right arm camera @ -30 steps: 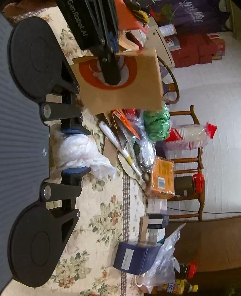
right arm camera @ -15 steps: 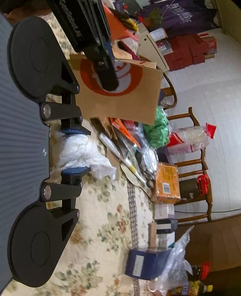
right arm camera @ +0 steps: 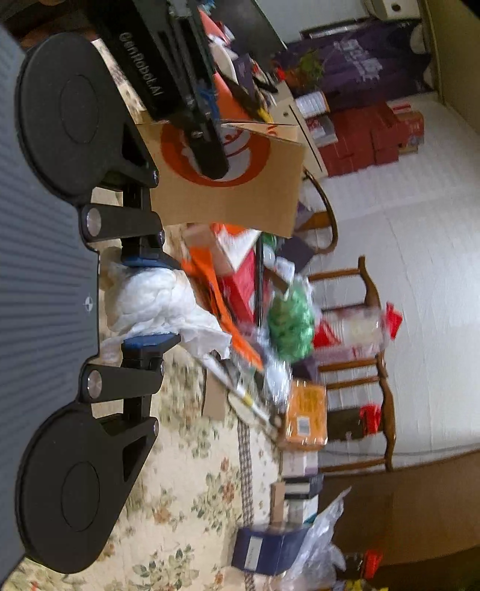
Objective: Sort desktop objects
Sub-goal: 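Carry the paper bag with the left tool while the right tool carries the tissue to the basin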
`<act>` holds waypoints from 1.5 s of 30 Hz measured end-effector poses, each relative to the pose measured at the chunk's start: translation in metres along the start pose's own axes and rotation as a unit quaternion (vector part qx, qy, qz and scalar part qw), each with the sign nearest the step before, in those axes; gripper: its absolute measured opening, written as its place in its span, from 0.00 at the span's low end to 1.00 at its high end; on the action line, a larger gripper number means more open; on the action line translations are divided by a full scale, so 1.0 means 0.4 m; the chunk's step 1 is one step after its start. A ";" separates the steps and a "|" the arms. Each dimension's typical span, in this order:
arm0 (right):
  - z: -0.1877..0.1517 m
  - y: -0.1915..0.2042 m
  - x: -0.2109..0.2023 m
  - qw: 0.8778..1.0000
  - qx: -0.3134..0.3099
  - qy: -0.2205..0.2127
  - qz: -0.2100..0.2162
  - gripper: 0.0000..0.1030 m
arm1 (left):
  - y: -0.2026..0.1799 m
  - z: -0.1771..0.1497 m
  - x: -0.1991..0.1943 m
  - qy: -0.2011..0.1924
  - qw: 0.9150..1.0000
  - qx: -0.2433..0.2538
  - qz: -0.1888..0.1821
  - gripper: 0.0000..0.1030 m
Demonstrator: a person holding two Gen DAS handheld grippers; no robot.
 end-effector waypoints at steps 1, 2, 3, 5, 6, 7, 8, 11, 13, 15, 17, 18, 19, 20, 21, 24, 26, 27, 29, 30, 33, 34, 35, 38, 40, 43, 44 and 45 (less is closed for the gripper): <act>0.000 0.017 -0.003 1.000 -0.004 -0.001 0.003 0.37 | 0.011 0.006 -0.014 -0.005 1.000 0.001 0.007 0.10; 0.002 0.037 -0.007 1.000 -0.010 -0.001 0.008 0.37 | 0.024 0.013 -0.028 -0.010 1.000 0.003 0.015 0.10; 0.004 0.054 -0.009 1.000 -0.014 -0.002 0.013 0.37 | 0.039 0.020 -0.045 -0.016 1.000 0.004 0.024 0.10; 0.012 0.094 -0.017 0.999 -0.025 -0.007 0.023 0.37 | 0.063 0.035 -0.073 -0.026 0.999 0.007 0.038 0.10; 0.018 0.115 -0.021 0.999 -0.031 -0.010 0.029 0.37 | 0.077 0.042 -0.087 -0.031 0.998 0.008 0.047 0.10; 0.025 0.135 -0.025 0.999 -0.036 -0.014 0.035 0.37 | 0.089 0.050 -0.099 -0.036 0.998 0.010 0.054 0.10; 0.033 0.158 -0.028 0.998 -0.041 -0.018 0.042 0.37 | 0.103 0.059 -0.111 -0.041 0.997 0.012 0.064 0.10; 0.065 0.228 -0.038 0.996 -0.057 -0.030 0.062 0.37 | 0.146 0.086 -0.142 -0.053 0.994 0.018 0.089 0.10; 0.087 0.267 -0.039 0.995 -0.064 -0.037 0.074 0.37 | 0.178 0.106 -0.161 -0.060 0.992 0.021 0.107 0.10; 0.110 0.307 -0.038 0.993 -0.070 -0.043 0.085 0.37 | 0.209 0.125 -0.176 -0.066 0.990 0.025 0.125 0.10; 0.132 0.348 -0.033 0.991 -0.073 -0.047 0.097 0.37 | 0.245 0.143 -0.189 -0.071 0.986 0.029 0.146 0.10; 0.142 0.370 -0.030 0.991 -0.076 -0.048 0.103 0.37 | 0.262 0.151 -0.192 -0.071 0.985 0.030 0.153 0.10; 0.154 0.394 -0.024 0.990 -0.079 -0.050 0.109 0.37 | 0.282 0.158 -0.195 -0.071 0.984 0.031 0.162 0.10; 0.164 0.413 -0.019 0.989 -0.083 -0.051 0.114 0.37 | 0.303 0.164 -0.196 -0.071 0.982 0.030 0.171 0.10; 0.175 0.438 -0.012 0.988 -0.089 -0.053 0.119 0.37 | 0.327 0.172 -0.197 -0.069 0.981 0.029 0.180 0.10; 0.205 0.520 0.009 0.984 -0.103 -0.056 0.135 0.37 | 0.396 0.191 -0.193 -0.066 0.975 0.028 0.208 0.10; 0.224 0.574 0.021 0.981 -0.111 -0.060 0.147 0.37 | 0.447 0.204 -0.189 -0.063 0.971 0.026 0.228 0.10; 0.234 0.602 0.032 0.980 -0.116 -0.061 0.152 0.37 | 0.471 0.209 -0.188 -0.062 0.969 0.025 0.236 0.10; 0.251 0.650 0.052 0.978 -0.123 -0.062 0.158 0.37 | 0.522 0.218 -0.184 -0.057 0.965 0.019 0.254 0.10; 0.256 0.671 0.064 0.977 -0.126 -0.060 0.162 0.37 | 0.549 0.220 -0.182 -0.054 0.963 0.015 0.262 0.10; 0.269 0.728 0.105 0.975 -0.133 -0.055 0.170 0.37 | 0.622 0.219 -0.170 -0.041 0.958 0.006 0.283 0.10; 0.271 0.743 0.124 0.975 -0.137 -0.053 0.168 0.37 | 0.644 0.215 -0.161 -0.035 0.957 0.003 0.289 0.13; 0.272 0.755 0.146 0.975 -0.138 -0.049 0.167 0.37 | 0.664 0.209 -0.152 -0.029 0.955 0.001 0.296 0.15; 0.267 0.784 0.212 0.976 -0.140 -0.034 0.161 0.37 | 0.722 0.184 -0.121 -0.010 0.950 -0.004 0.313 0.14; 0.258 0.800 0.257 0.977 -0.143 -0.021 0.157 0.37 | 0.751 0.160 -0.105 0.004 0.947 -0.011 0.320 0.14; 0.237 0.818 0.321 0.978 -0.149 -0.006 0.146 0.37 | 0.792 0.117 -0.075 0.027 0.942 -0.013 0.333 0.17; 0.227 0.822 0.335 0.978 -0.150 -0.001 0.145 0.37 | 0.806 0.105 -0.067 0.035 0.941 -0.013 0.337 0.18; 0.218 0.825 0.351 0.978 -0.152 0.003 0.144 0.37 | 0.820 0.093 -0.059 0.043 0.939 -0.013 0.341 0.18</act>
Point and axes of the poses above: each gripper's, at about its wrist camera, not at the fingertips, and x roughly the way its jaws point, y to its left, z to its top, the point moved 7 cm from there along x, roughly the way its jaws point, and after that the axes turned 2 degrees about z, right-handed, at the moved point
